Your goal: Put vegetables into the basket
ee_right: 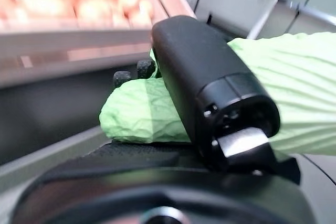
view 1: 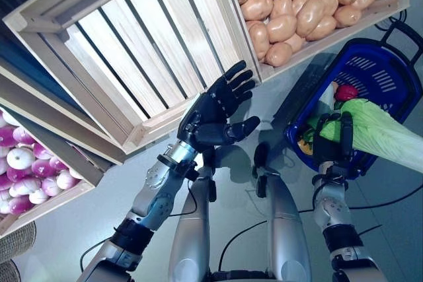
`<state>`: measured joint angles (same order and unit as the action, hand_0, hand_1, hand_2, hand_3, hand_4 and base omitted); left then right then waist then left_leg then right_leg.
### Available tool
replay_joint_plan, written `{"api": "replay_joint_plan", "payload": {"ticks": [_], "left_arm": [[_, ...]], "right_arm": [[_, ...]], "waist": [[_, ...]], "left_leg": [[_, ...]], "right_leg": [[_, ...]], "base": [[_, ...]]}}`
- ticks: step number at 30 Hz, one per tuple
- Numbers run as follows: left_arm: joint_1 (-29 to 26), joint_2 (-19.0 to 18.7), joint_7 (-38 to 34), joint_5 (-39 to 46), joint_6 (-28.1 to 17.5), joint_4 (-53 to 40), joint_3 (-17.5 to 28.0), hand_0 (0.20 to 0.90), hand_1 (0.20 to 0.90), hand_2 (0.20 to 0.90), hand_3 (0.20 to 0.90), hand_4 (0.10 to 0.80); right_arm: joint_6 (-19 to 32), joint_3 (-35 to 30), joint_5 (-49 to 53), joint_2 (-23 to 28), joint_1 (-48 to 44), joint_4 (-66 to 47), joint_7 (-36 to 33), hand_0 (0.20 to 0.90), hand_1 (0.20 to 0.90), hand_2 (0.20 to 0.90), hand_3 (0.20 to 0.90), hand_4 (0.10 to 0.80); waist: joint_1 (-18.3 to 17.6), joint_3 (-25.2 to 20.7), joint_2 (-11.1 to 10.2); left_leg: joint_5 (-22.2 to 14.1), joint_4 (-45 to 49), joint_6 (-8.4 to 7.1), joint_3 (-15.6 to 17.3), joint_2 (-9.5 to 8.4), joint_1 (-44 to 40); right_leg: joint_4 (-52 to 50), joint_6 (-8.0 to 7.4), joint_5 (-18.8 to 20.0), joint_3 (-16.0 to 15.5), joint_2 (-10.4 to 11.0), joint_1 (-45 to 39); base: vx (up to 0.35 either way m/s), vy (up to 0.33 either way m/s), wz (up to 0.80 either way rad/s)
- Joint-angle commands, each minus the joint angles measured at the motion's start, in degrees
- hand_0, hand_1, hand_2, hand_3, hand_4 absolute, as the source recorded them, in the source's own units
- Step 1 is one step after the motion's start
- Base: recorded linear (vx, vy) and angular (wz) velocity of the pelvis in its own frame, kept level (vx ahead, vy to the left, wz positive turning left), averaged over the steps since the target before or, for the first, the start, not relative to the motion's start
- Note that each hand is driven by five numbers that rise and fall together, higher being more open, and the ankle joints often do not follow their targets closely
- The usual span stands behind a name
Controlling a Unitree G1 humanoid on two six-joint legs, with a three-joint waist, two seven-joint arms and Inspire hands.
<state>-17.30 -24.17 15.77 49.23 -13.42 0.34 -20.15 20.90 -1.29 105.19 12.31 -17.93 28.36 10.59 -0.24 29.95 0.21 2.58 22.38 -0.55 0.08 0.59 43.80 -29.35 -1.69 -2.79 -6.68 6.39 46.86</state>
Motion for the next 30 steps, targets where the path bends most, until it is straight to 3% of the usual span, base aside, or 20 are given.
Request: {"api": "replay_joint_plan", "payload": {"ticks": [1,9,11,13,17,30], "left_arm": [[-3.76,1.16,1.3,0.51,-5.74,-6.12,-0.94,0.9,0.9,0.9,0.9,0.8],[-5.17,0.85,-1.19,0.61,-4.55,-6.08,-2.65,0.9,0.9,0.9,0.9,0.8],[-6.11,0.84,-2.08,0.12,-4.61,-5.44,-3.16,0.9,0.9,0.9,0.9,0.8],[-7.07,1.06,-2.63,0.31,-4.46,-4.52,-3.58,0.9,0.9,0.9,0.9,0.8],[-7.53,0.44,-2.77,0.31,-4.32,-3.98,-3.93,0.9,0.9,0.9,0.9,0.8],[-7.69,-1.69,-3.0,1.94,-4.15,-3.63,-4.92,0.9,0.9,0.9,0.9,0.8]], "right_arm": [[5.17,-6.31,-3.09,5.19,-2.5,-2.61,-4.2,0.3,0.3,0.3,0.3,0.4],[5.44,-7.55,-4.9,8.07,-7.97,3.17,-12.75,0.3,0.3,0.3,0.3,0.4],[3.68,-7.7,-6.31,9.1,-9.82,6.45,-15.99,0.3,0.3,0.3,0.3,0.4],[-1.58,-7.35,-10.02,11.3,-12.67,11.86,-21.71,0.3,0.3,0.3,0.3,0.4],[-8.49,-6.07,-11.23,13.92,-14.84,16.79,-25.02,0.3,0.3,0.3,0.3,0.4],[-19.58,-5.03,-12.77,18.93,-18.75,27.31,-25.43,0.3,0.3,0.3,0.3,0.4]], "waist": [[0.77,-0.16,1.12],[1.43,-0.16,1.59],[1.64,-0.16,1.89],[2.12,-0.16,2.22],[2.58,-0.16,2.48],[3.76,-0.16,3.38]], "left_leg": [[-5.37,6.62,1.41,-0.21,-2.2,3.45],[-5.12,7.19,1.61,-0.79,-2.61,6.97],[-4.81,7.23,1.62,-0.93,-2.72,7.97],[-4.69,7.32,1.41,-1.16,-3.03,8.9],[-4.5,7.34,1.33,-1.42,-3.29,10.0],[-4.42,8.19,1.38,-1.95,-3.83,12.48]], "right_leg": [[-0.69,-1.83,2.56,1.38,0.34,-0.58],[-1.02,-1.57,3.35,1.54,-0.6,2.71],[-1.21,-1.48,3.62,1.55,-0.89,3.63],[-1.07,-1.45,3.84,1.36,-0.89,4.47],[-0.72,-1.18,4.08,0.94,-0.94,5.35],[-1.99,-1.18,4.22,0.31,-0.89,7.95]], "base": [[-0.023,-0.09,0.05],[-0.013,-0.06,0.02],[0.007,-0.042,-0.02],[0.02,-0.051,0.02],[0.004,-0.043,0.02],[0.03,-0.032,0.04]]}}
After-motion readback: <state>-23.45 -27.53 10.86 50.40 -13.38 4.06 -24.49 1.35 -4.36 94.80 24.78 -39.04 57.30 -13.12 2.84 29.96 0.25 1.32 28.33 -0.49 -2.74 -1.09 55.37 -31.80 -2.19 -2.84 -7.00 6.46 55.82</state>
